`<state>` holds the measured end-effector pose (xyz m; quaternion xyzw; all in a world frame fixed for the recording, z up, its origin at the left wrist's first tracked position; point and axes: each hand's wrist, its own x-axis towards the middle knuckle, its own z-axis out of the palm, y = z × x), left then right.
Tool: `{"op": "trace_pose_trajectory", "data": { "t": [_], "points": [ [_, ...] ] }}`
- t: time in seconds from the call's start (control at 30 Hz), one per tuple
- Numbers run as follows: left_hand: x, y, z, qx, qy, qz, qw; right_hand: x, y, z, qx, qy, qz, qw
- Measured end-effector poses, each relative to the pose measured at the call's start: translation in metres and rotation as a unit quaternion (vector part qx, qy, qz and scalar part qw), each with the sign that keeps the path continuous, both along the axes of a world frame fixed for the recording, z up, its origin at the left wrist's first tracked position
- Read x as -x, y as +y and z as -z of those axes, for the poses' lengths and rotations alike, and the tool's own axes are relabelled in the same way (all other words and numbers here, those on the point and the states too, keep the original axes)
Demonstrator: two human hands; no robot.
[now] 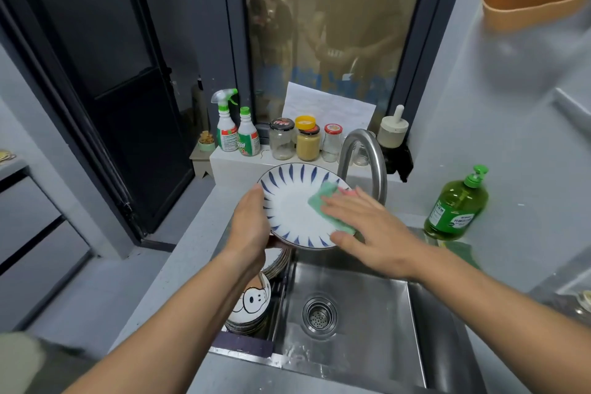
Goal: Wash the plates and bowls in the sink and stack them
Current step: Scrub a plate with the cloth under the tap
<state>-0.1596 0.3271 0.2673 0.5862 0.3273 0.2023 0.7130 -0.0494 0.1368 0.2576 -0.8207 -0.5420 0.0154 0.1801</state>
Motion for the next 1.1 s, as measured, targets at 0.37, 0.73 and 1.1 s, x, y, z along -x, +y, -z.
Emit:
{"op": "trace_pose_trajectory", "data": {
  "t": [0.37,0.73,1.1],
  "points": [
    [-0.001,-0.013,-0.003,0.082,0.033,0.016,0.996,0.035,0.006,0.014,-0.144,0.125,0.043,0.981],
    [-0.010,-0.010,-0.002,0.205,0.083,0.100,0.970,0.037,0.010,-0.001,-0.179,0.151,0.100,0.967],
    [0.018,-0.004,0.006,-0.017,0.121,0.274,0.954,0.031,0.005,-0.028,-0.290,0.341,0.194,0.873]
  ]
}}
